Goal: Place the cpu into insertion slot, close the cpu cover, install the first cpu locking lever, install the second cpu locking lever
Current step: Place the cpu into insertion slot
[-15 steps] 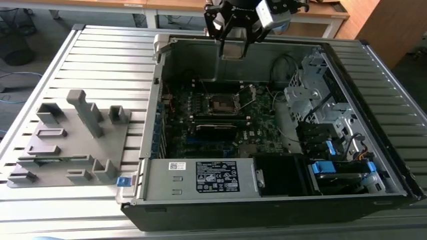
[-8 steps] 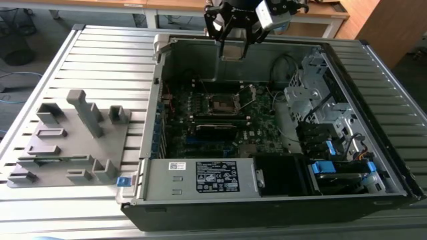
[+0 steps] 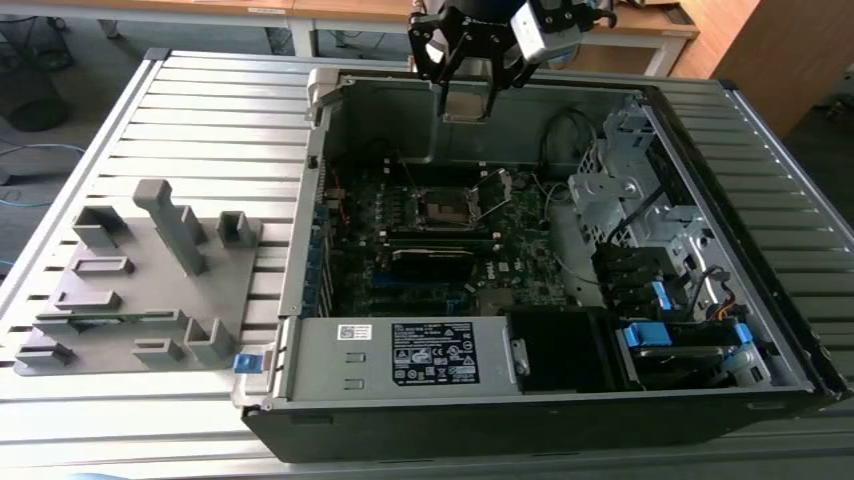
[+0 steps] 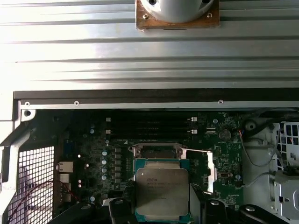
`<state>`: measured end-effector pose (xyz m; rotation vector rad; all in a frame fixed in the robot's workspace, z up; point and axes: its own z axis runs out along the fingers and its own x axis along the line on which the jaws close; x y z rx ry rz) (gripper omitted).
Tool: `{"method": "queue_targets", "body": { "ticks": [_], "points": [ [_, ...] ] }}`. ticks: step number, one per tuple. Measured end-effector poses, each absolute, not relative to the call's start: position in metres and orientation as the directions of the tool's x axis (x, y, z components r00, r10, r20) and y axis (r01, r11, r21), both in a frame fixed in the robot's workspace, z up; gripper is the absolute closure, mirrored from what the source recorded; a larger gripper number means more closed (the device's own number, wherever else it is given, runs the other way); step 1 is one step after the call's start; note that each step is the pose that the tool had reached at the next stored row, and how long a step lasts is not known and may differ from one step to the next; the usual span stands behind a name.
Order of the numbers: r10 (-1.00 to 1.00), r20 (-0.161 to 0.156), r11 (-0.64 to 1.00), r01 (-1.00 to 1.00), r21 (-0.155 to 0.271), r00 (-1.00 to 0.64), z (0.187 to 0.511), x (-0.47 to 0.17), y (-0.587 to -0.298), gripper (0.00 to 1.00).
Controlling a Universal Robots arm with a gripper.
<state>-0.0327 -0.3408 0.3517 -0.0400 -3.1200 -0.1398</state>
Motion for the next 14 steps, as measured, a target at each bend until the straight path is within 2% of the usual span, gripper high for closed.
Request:
{"method": "queue_targets", "body": {
  "ticks": [14],
  "points": [
    [0.025, 0.019, 0.996, 0.026, 0.089, -1.000, 0.3481, -0.0327, -0.3408, 0.46]
  ]
}}
